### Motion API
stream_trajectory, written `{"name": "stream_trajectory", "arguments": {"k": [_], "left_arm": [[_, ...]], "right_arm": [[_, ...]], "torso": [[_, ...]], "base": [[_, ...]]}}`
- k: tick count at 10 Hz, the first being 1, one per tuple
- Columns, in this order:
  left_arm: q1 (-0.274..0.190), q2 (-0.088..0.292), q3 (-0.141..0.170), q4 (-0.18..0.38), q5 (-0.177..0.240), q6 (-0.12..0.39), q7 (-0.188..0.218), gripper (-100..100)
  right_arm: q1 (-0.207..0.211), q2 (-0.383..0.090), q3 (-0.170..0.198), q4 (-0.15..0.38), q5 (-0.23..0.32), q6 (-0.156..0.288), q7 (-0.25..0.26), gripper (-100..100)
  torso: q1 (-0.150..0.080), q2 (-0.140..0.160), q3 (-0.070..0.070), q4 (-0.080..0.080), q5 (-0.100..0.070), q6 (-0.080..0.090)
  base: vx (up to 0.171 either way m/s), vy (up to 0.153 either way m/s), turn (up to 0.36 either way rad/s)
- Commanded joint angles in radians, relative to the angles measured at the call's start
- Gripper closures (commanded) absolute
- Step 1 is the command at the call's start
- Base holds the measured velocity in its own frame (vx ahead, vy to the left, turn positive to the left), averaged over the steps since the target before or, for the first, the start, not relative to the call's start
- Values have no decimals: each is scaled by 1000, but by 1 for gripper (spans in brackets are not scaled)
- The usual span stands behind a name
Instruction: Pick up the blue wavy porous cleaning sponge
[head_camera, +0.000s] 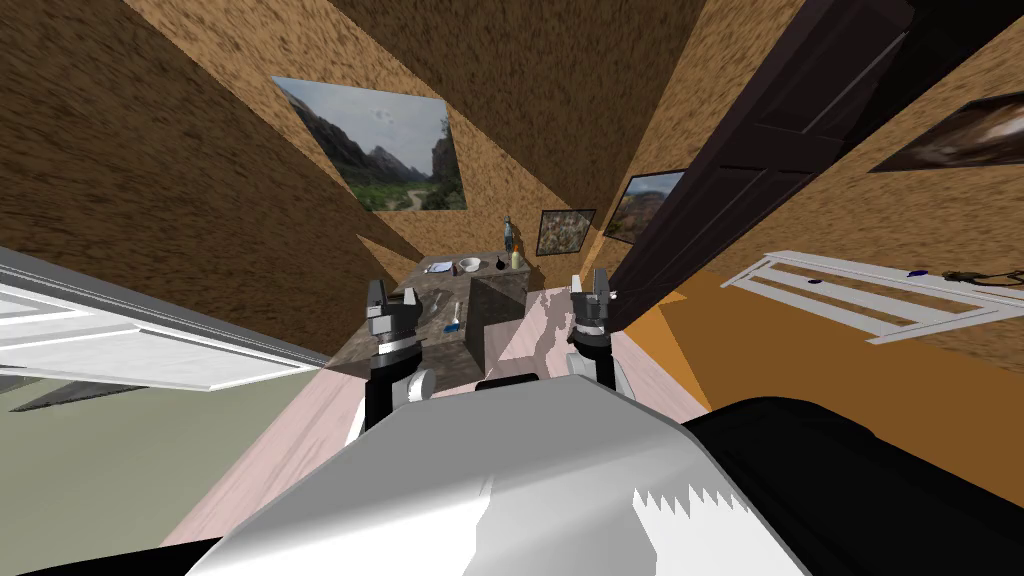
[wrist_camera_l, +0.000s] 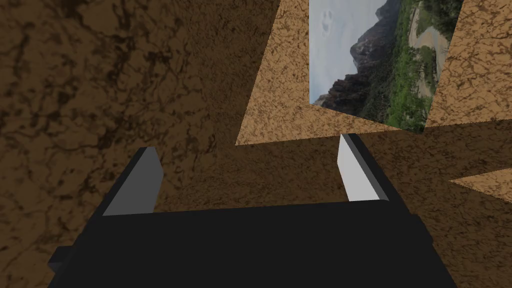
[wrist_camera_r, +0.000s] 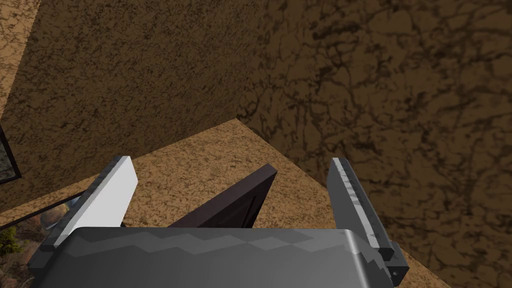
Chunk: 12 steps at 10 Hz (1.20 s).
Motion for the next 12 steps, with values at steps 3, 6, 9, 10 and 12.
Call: {"name": "stream_trajectory", "arguments": {"k": [3,6,9,10,12], "left_arm": [[-11,82,15,-1,-8,78,7,-100],[-21,116,30,-2,-16,152,15,-100],[-26,129,39,-4,-21,204,20,-100],[-32,141,49,-6,-27,244,25,-100],[-38,150,59,-9,-33,293,31,-100]], "right_arm": [[0,0,0,0,0,0,0,0],[0,0,0,0,0,0,0,0],[0,0,0,0,0,0,0,0],[0,0,0,0,0,0,0,0],[0,0,0,0,0,0,0,0]], "torso": [[0,1,0,0,0,0],[0,2,1,0,0,0],[0,2,1,0,0,0],[0,1,1,0,0,0],[0,2,1,0,0,0]], "base": [[-10,1,-64],[-25,0,-77],[-21,0,-53],[-28,-4,-105],[-29,-7,-77]]}}
